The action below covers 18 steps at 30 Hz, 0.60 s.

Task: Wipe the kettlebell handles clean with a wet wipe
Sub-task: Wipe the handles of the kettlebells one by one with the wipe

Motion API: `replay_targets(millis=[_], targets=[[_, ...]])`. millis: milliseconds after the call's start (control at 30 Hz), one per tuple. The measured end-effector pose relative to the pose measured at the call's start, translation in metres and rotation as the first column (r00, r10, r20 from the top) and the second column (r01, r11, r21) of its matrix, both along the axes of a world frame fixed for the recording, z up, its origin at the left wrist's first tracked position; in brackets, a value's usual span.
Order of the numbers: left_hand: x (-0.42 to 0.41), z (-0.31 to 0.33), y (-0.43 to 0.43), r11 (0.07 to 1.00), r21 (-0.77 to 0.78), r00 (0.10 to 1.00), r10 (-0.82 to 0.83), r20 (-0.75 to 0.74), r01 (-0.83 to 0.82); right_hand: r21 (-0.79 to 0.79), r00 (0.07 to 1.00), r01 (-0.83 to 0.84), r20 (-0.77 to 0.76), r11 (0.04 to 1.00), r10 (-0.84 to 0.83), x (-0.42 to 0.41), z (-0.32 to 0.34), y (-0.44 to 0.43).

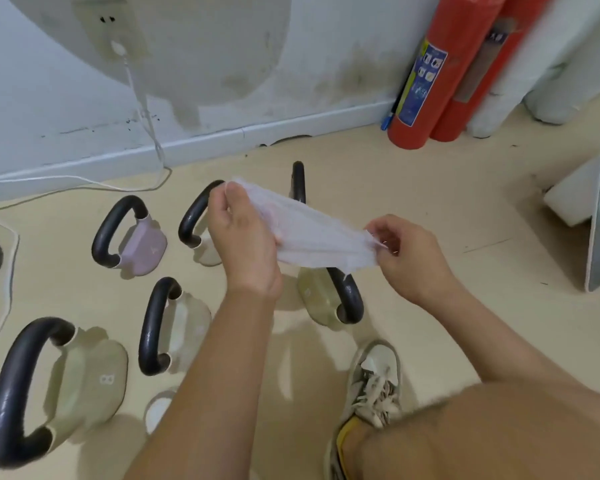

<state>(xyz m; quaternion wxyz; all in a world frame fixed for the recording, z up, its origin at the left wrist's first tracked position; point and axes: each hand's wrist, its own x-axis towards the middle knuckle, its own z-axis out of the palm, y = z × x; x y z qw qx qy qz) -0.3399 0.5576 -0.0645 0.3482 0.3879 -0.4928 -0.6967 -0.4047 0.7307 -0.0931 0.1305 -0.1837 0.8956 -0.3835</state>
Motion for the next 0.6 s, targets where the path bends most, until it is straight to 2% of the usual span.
replay_targets(millis=[33,67,100,167,200,233,267,300,367,400,433,467,500,533,600], targets=[[0.0,-0.009,0.0,0.999,0.038,1.0,0.006,0.005,-0.006,-0.02,0.998,0.069,-0.006,0.997,-0.069,0.001,-0.01,0.002],[0.001,-0.016,0.0,0.996,0.086,1.0,0.011,0.011,-0.012,-0.123,0.982,0.173,0.102,0.977,-0.161,0.001,-0.016,0.004],[0.002,-0.025,0.002,0.99,0.141,1.0,0.012,0.012,-0.013,-0.248,0.921,0.314,0.312,0.916,-0.231,0.001,-0.019,0.005],[0.009,-0.041,0.009,0.968,0.25,1.0,-0.017,-0.001,0.016,-0.381,0.665,0.592,0.729,0.71,-0.163,0.0,-0.017,0.006],[0.013,-0.05,0.014,0.953,0.301,0.999,-0.042,0.009,0.037,-0.379,0.558,0.675,0.824,0.634,-0.102,-0.002,-0.017,0.008],[0.017,-0.06,0.021,0.937,0.347,0.998,-0.049,0.029,0.036,-0.357,0.488,0.726,0.869,0.588,-0.075,-0.001,-0.017,0.01],[0.021,-0.071,0.029,0.933,0.359,0.997,-0.038,0.068,0.011,-0.329,0.454,0.756,0.887,0.566,-0.09,0.0,-0.02,0.01],[0.025,-0.083,0.037,0.953,0.302,0.99,-0.028,0.14,-0.016,-0.287,0.432,0.777,0.891,0.561,-0.142,0.002,-0.024,0.009],[0.036,-0.099,0.054,0.999,0.048,0.953,-0.012,0.302,-0.003,-0.195,0.472,0.766,0.817,0.612,-0.33,0.009,-0.036,0.007],[0.042,-0.105,0.062,0.999,-0.05,0.935,-0.001,0.354,0.02,-0.161,0.568,0.716,0.7,0.68,-0.433,0.012,-0.043,0.01],[0.047,-0.111,0.067,0.995,-0.095,0.922,0.005,0.386,0.034,-0.108,0.714,0.615,0.498,0.781,-0.493,0.014,-0.052,0.015],[0.052,-0.116,0.069,0.992,-0.118,0.914,0.012,0.406,0.04,-0.02,0.841,0.493,0.267,0.87,-0.47,0.015,-0.061,0.022],[0.055,-0.123,0.07,0.991,-0.128,0.905,0.015,0.425,0.043,0.059,0.914,0.393,0.083,0.917,-0.397,0.016,-0.067,0.03],[0.056,-0.131,0.069,0.987,-0.149,0.897,0.019,0.441,0.052,0.112,0.945,0.328,-0.026,0.938,-0.327,0.015,-0.073,0.037],[0.057,-0.137,0.068,0.969,-0.232,0.9,0.024,0.436,0.086,0.113,0.96,0.268,-0.108,0.957,-0.257,0.013,-0.081,0.047]])
